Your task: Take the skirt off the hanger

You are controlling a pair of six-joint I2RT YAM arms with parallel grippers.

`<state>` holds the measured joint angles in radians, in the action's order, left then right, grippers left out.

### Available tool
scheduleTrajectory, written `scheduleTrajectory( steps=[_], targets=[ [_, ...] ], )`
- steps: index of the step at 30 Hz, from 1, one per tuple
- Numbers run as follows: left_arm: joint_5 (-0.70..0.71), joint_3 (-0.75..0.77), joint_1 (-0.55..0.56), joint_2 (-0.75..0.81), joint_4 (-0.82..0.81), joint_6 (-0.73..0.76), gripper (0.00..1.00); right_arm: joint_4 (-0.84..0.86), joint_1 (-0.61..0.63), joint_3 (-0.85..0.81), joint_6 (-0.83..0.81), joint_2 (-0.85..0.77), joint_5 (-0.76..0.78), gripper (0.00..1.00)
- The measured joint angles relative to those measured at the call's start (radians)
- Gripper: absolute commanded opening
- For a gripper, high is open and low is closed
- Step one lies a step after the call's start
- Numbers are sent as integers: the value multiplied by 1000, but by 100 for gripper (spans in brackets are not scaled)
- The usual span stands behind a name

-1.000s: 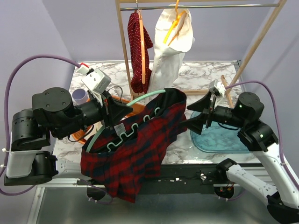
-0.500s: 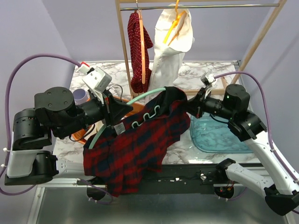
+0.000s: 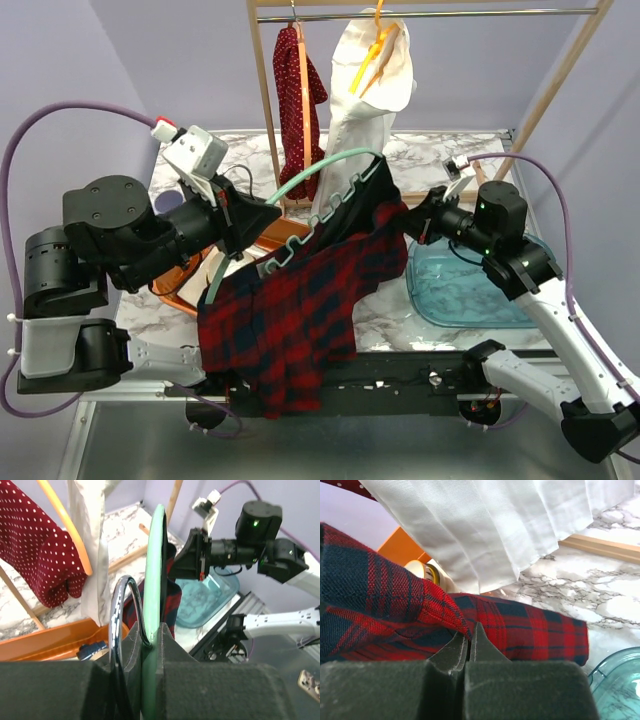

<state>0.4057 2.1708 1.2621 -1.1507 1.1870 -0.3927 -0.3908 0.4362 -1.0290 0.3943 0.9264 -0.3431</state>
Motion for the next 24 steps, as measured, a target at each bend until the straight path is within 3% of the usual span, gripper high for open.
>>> scheduleTrajectory(
  steps=[7,14,17,24],
  targets=[
    [25,-34,-3,71,-154,6,0,-19,-33,30,7,-21,-95,1],
    [-2,-279,-3,242,-500,15,0,-78,-61,-79,-3,-72,-220,1],
    [-27,-328,-3,248,-682,18,0,-94,-65,-172,24,-97,-200,1],
    [-64,-367,-3,169,-1093,24,0,-106,-66,-423,72,-135,18,1]
  ],
)
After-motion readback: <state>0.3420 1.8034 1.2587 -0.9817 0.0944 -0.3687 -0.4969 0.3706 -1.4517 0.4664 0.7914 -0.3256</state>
